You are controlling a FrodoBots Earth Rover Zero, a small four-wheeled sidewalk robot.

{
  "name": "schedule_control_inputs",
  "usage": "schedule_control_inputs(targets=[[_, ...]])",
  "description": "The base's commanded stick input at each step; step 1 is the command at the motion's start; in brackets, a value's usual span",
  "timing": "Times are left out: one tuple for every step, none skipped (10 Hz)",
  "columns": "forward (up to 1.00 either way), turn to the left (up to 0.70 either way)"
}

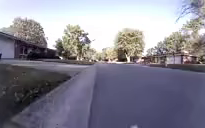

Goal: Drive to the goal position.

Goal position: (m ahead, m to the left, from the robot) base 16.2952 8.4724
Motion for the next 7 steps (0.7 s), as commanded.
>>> schedule_control_inputs(targets=[[0.98, 0.0], [0.98, 0.0], [0.97, 0.0], [0.96, 0.0], [0.96, 0.0], [0.96, 0.0], [0.97, 0.0]])
